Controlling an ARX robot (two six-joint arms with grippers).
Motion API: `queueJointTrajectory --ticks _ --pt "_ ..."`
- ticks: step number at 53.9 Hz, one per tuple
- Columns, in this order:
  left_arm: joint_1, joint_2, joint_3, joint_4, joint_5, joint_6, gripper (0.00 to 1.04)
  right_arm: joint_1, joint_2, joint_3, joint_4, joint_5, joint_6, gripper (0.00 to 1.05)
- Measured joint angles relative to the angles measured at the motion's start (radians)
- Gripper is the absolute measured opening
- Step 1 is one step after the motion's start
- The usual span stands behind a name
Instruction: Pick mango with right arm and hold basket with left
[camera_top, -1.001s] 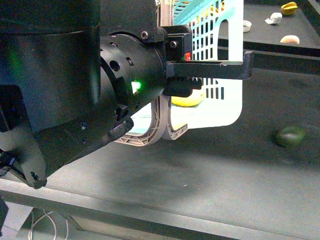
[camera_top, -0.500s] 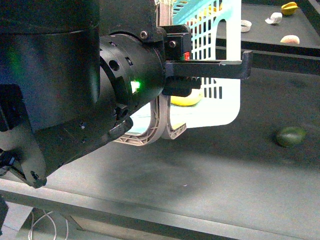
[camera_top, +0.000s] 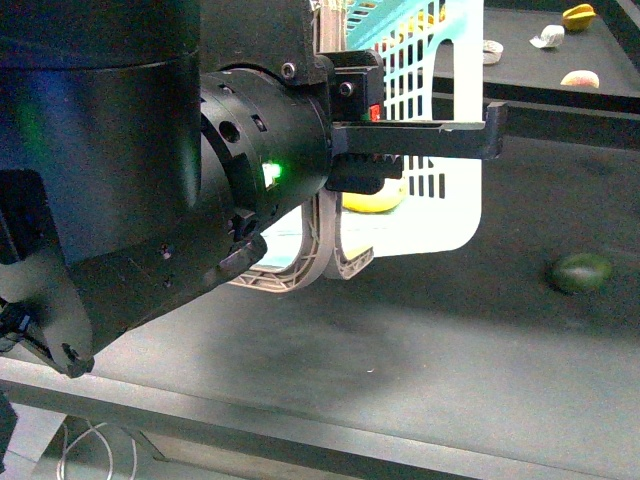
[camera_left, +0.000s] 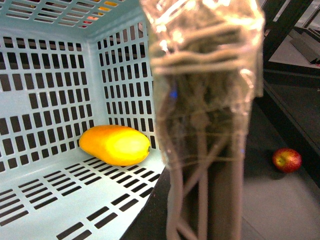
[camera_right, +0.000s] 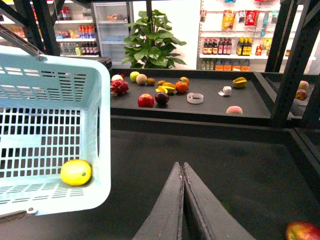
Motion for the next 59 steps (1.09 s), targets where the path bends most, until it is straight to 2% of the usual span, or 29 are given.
queueJointTrajectory --ticks 8,37,59 --pt "0.0 0.0 0.0 0.0 0.0 0.001 0.05 0.0 -0.145 0.001 -0.17 -0.002 -0.001 0.02" --pt "0.0 0.0 0.0 0.0 0.0 0.0 0.05 0.0 -0.17 0.001 -0.177 -0.002 -0.003 0.03" --pt "0.0 0.0 0.0 0.0 0.0 0.0 0.05 0.0 -0.17 0.001 -0.177 -0.002 -0.003 0.64"
